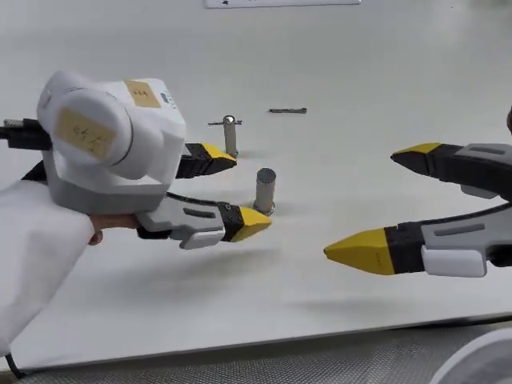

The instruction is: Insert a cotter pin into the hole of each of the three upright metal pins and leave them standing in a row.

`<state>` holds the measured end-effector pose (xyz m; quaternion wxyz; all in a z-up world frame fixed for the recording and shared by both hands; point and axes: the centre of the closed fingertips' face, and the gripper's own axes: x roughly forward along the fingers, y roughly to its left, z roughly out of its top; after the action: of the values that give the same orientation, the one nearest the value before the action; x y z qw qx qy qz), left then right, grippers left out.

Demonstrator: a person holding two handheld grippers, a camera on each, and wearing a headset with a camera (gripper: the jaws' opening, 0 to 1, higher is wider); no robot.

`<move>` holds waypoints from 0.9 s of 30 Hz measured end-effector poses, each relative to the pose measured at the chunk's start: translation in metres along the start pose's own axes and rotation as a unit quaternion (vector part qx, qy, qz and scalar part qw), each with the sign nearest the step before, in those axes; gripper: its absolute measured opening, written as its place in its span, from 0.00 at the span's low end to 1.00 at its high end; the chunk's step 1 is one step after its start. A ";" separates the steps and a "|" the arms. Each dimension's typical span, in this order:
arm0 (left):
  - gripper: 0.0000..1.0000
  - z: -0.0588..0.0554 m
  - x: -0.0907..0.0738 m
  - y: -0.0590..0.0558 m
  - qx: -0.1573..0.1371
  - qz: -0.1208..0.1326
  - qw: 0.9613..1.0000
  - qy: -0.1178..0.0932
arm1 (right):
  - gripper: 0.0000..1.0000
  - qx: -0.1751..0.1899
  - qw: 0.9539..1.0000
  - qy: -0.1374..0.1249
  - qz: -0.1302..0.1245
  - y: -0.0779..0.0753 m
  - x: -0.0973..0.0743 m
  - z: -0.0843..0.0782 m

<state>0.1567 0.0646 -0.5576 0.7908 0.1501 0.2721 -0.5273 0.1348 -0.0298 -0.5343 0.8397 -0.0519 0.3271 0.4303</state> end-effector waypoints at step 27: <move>0.99 -0.006 -0.034 -0.040 -0.112 -0.032 0.990 -0.074 | 0.63 -0.136 0.987 0.090 -0.001 -0.062 0.014 0.031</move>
<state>0.1090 0.0772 -0.5404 0.8036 0.0127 0.2745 -0.5280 0.2028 -0.0478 -0.5307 0.7924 -0.2045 0.3396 0.4636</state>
